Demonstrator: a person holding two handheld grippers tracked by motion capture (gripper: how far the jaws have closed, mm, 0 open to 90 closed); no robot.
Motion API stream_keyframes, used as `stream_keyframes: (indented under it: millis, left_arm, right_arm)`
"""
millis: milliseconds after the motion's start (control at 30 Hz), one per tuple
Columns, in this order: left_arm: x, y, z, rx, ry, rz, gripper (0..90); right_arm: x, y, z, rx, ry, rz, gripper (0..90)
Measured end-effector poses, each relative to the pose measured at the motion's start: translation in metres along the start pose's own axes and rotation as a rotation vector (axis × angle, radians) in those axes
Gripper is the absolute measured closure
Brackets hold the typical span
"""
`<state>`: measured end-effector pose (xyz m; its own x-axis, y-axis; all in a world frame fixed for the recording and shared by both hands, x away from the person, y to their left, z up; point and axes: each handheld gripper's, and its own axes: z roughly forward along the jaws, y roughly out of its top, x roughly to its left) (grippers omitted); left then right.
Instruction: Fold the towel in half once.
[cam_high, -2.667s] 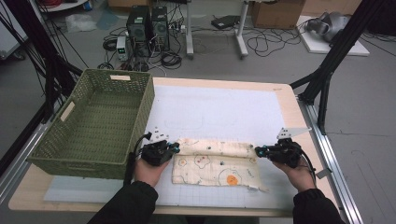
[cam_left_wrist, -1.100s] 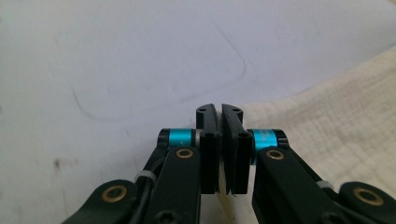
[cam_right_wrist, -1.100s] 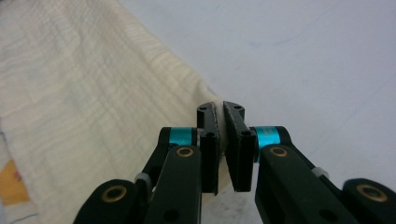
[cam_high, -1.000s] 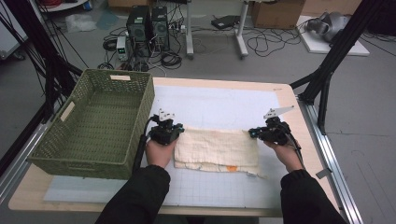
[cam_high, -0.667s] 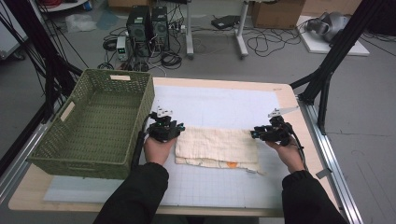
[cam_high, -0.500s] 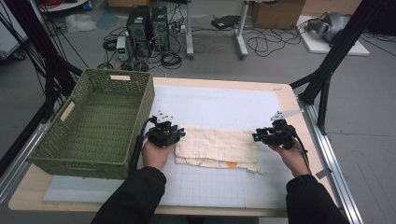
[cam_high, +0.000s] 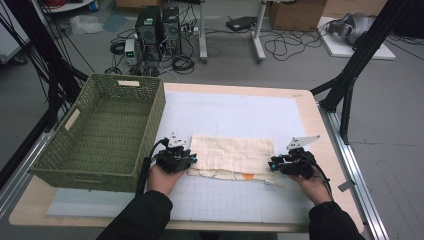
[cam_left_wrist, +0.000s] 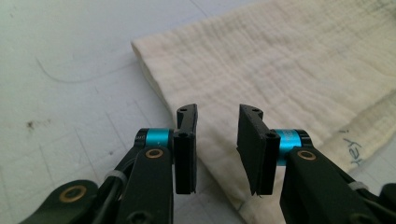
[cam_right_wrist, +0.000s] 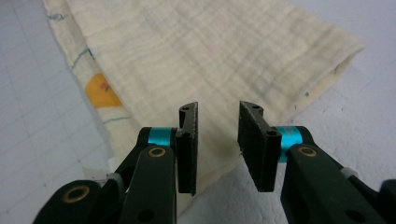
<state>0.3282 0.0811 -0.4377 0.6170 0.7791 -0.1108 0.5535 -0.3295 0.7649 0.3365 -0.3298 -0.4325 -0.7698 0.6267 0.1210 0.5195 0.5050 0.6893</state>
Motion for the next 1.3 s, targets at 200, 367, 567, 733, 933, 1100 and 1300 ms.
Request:
stream_keyframes:
  millis: [200,367,567,733,933,1100,1300]
  left_arm:
    - [0.0,-0.006,0.004,0.031,-0.022,0.023,68.8]
    - [-0.001,-0.006,-0.002,0.021,-0.027,0.035,67.6]
    - [-0.003,-0.011,-0.009,0.013,-0.061,0.047,68.7]
    - [-0.005,-0.014,-0.004,0.016,-0.071,0.061,76.4]
    - [-0.007,-0.013,-0.004,0.015,-0.067,0.077,85.4]
    - [-0.006,-0.011,-0.007,-0.009,-0.065,0.055,86.0]
    - [-0.004,-0.004,-0.014,-0.053,-0.091,0.013,86.1]
  right_arm:
    - [0.0,-0.005,0.003,0.0,-0.005,0.001,67.9]
    - [0.006,-0.004,-0.001,-0.014,-0.012,-0.025,66.3]
    - [0.018,-0.007,-0.005,-0.033,0.019,-0.059,66.8]
    - [0.019,-0.008,0.002,0.007,0.014,-0.069,71.2]
    - [0.021,-0.008,0.005,0.014,0.021,-0.095,85.4]
    - [0.02,-0.006,0.001,0.004,0.029,-0.083,87.3]
    - [0.022,0.002,-0.012,-0.063,0.029,-0.078,87.3]
